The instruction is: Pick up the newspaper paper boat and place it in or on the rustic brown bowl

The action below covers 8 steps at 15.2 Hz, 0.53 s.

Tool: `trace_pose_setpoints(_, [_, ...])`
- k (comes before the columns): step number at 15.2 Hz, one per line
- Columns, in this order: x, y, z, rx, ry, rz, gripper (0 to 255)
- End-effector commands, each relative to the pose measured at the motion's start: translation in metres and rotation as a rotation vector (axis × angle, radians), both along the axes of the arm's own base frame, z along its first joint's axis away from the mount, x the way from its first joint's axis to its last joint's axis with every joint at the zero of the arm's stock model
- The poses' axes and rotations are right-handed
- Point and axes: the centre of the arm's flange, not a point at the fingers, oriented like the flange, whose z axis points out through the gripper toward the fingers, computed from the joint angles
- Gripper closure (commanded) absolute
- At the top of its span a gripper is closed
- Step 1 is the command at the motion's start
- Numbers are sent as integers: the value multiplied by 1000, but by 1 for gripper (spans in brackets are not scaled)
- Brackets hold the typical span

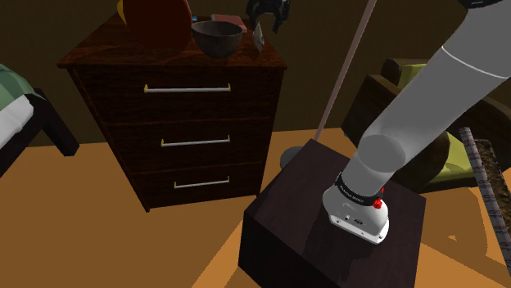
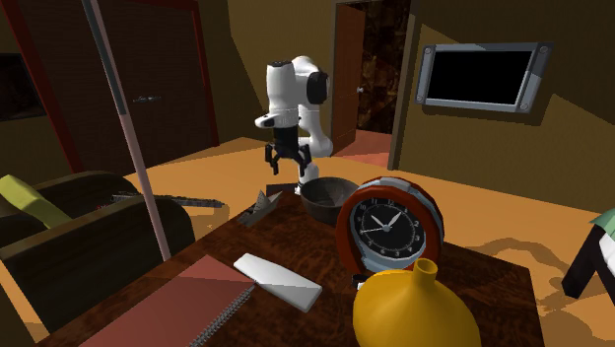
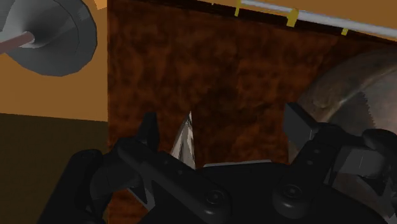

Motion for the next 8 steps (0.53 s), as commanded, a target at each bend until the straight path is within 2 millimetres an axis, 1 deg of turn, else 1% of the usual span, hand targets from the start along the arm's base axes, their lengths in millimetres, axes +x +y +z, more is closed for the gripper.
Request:
trace_pose_setpoints(1, [20, -20, -3, 2, 4, -37, 0])
trace_pose_setpoints(7, [71, -80, -10, 8, 17, -145, 0])
trace_pose_setpoints(8, [72, -81, -10, 8, 17, -146, 0])
